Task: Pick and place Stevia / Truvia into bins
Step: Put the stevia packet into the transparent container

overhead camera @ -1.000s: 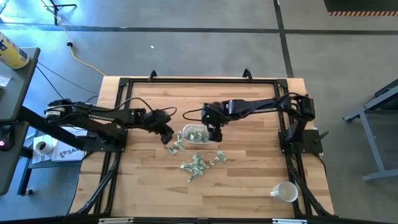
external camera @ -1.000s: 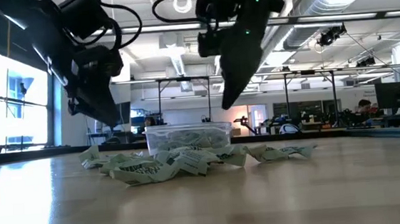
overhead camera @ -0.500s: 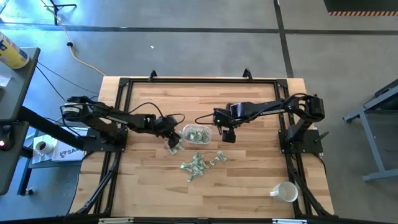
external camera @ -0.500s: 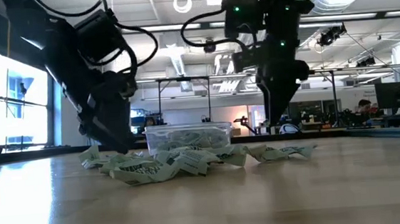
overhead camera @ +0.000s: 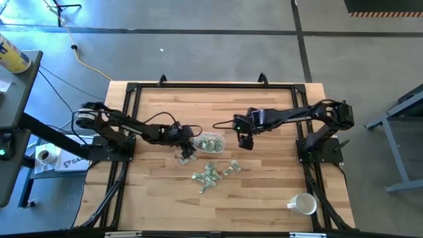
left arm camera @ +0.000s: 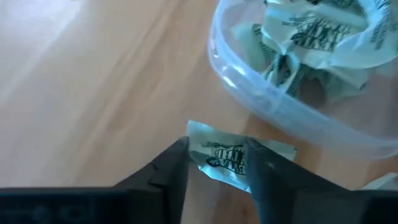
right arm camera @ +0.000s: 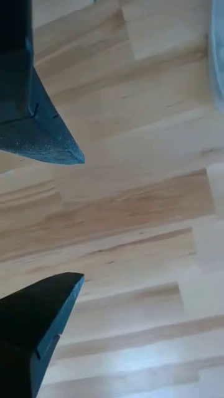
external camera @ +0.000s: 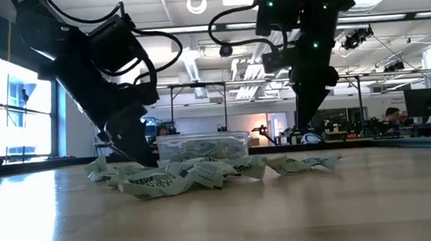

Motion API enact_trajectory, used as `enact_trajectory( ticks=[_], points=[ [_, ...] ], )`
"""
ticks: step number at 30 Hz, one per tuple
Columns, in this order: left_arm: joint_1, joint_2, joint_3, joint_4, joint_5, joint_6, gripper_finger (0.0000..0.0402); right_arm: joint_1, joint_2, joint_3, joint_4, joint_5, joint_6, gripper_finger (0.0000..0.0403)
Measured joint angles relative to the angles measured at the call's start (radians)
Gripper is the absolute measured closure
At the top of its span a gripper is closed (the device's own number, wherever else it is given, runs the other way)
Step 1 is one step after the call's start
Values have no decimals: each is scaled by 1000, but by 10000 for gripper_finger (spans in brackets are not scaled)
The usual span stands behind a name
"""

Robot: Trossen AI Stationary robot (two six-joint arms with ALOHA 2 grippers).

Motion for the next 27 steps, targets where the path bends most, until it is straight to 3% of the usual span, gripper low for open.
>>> enact_trajectory(
  ticks=[10,19,22,27],
  points=[
    [38,-33,10,-67,-11,158,377,0,-16,-3,-15,44,3,115],
    [169,-128,230,-395,-29,401,373,0,-82,-3,-5,50,27,148],
    [202,-149,322,-423,80,469,380,0,-111,-3,-9,56,22,162],
    [210,-140,418,-375,419,489,380,0,-127,-3,-18,79,19,179]
  ],
)
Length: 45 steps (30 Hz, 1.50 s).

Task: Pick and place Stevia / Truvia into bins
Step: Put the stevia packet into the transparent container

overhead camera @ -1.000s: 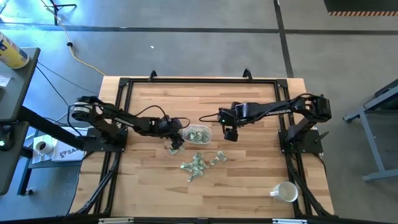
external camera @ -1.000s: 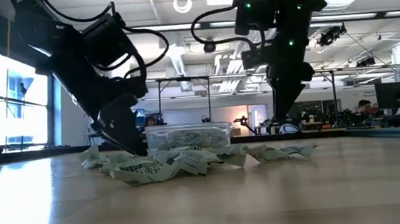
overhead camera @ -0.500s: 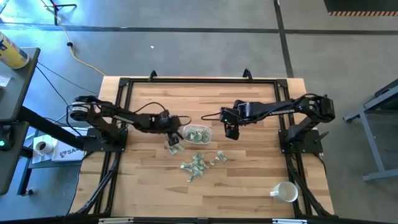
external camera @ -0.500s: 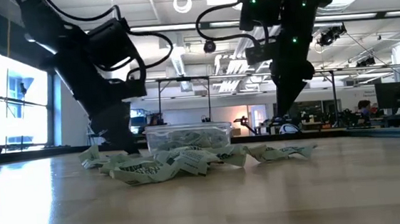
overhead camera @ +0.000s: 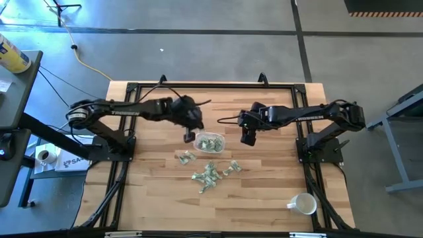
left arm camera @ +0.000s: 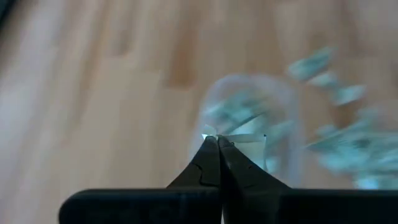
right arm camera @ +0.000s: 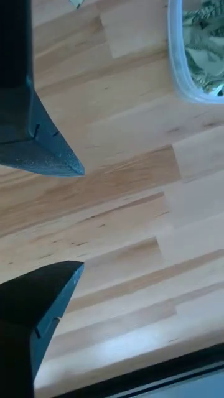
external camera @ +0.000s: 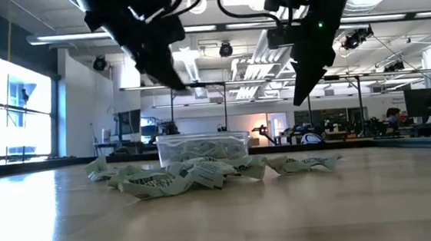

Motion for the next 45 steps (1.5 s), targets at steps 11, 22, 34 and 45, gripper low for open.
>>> enact_trajectory(
  ticks=[11,22,34,45],
  points=[
    [-40,165,2,54,103,-114,358,10,45,0,7,-246,-126,179],
    [-62,182,11,40,-33,-332,240,132,84,0,93,-304,-158,140],
    [-264,4,12,-18,-250,-620,178,310,187,1,226,-252,49,135],
    [-428,-140,13,-245,-354,-652,228,483,287,1,243,-31,618,148]
  ],
)
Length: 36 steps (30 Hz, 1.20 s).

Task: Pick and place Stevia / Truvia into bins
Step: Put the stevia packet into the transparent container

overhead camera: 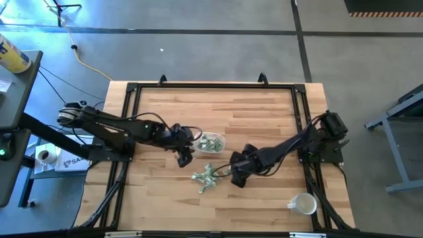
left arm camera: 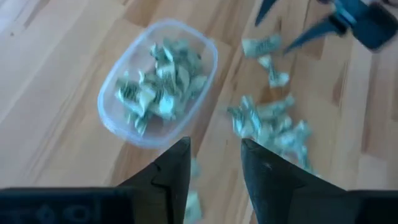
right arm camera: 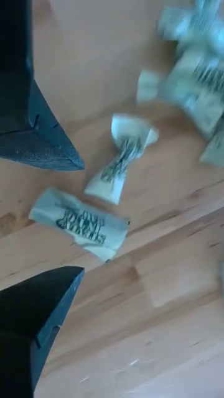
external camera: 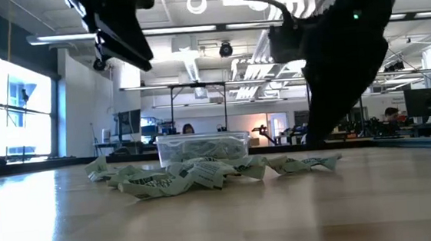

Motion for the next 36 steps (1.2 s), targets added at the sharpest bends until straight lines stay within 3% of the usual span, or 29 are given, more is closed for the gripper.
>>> enact_trajectory(
  ticks=[8,11,14,22,30,36],
  points=[
    [-97,-55,0,-119,-56,-9,242,-19,111,6,2,-41,79,150],
    [-127,-67,0,-164,-72,-33,243,-29,116,6,-8,-52,92,168],
    [-150,-82,0,-226,-95,-58,243,-45,114,8,-21,-54,94,214],
    [-170,-125,-12,-409,-147,-197,245,-86,88,5,-43,-104,85,390],
    [-167,-277,-176,-419,-166,-448,252,-132,-17,106,-62,-19,21,399],
    [-167,-357,-335,-267,-76,-567,252,-251,-16,218,44,-47,-142,400]
  ],
)
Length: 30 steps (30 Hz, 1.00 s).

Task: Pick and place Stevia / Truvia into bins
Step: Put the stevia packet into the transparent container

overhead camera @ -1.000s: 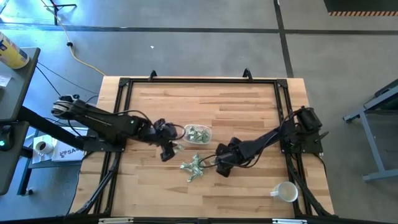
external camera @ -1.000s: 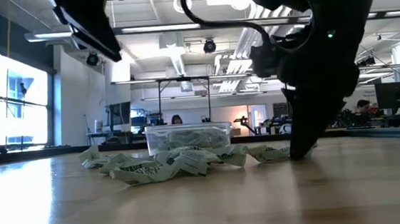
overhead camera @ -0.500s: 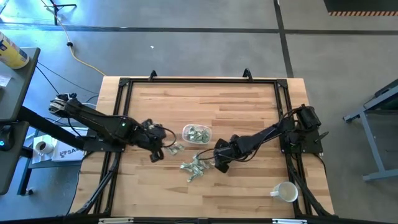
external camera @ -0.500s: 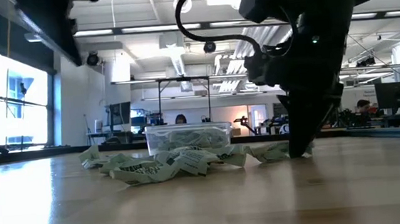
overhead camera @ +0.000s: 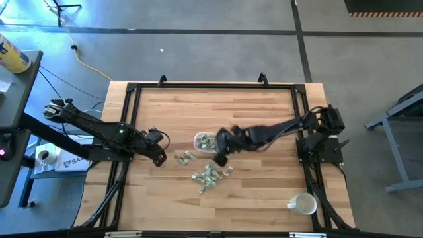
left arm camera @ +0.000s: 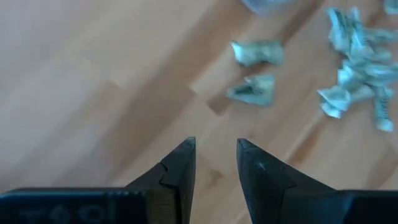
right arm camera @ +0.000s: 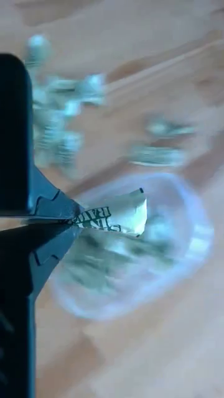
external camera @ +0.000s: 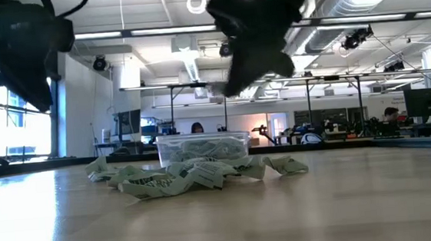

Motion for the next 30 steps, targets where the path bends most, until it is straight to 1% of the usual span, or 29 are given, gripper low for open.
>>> enact_trajectory(
  ticks=[2,4,6,8,11,14,16,18,20,23,25,27,29,30],
  points=[
    [0,-4,-55,79,51,-8,252,-47,10,11,1,-62,-39,397],
    [0,0,-98,207,81,-9,252,-93,35,10,1,-151,-68,383],
    [0,0,-135,288,91,-16,252,-125,60,8,-6,-219,-88,362],
    [0,14,-148,348,88,-28,251,-144,69,9,11,-243,-100,333],
    [0,27,-149,363,75,-40,238,-159,74,11,49,-219,-104,285],
    [0,49,-151,365,65,-29,209,-167,75,11,88,-232,-107,237],
    [0,76,-147,403,54,0,186,-168,74,13,82,-247,-115,207],
    [0,101,-151,404,43,47,163,-164,71,11,67,-262,-134,181],
    [0,143,-149,473,41,118,144,-149,57,11,49,-250,-165,161],
    [0,202,-150,514,40,254,128,-114,23,13,15,-205,-218,140],
    [2,252,-148,553,34,323,125,-92,6,12,-26,-163,-244,133],
    [15,287,-151,556,25,375,129,-73,-15,11,-58,-124,-247,131],
    [33,335,-146,587,22,403,138,-58,-30,11,-95,-104,-245,131],
    [44,341,-151,575,22,421,144,-53,-37,11,-107,-94,-241,133]
  ],
)
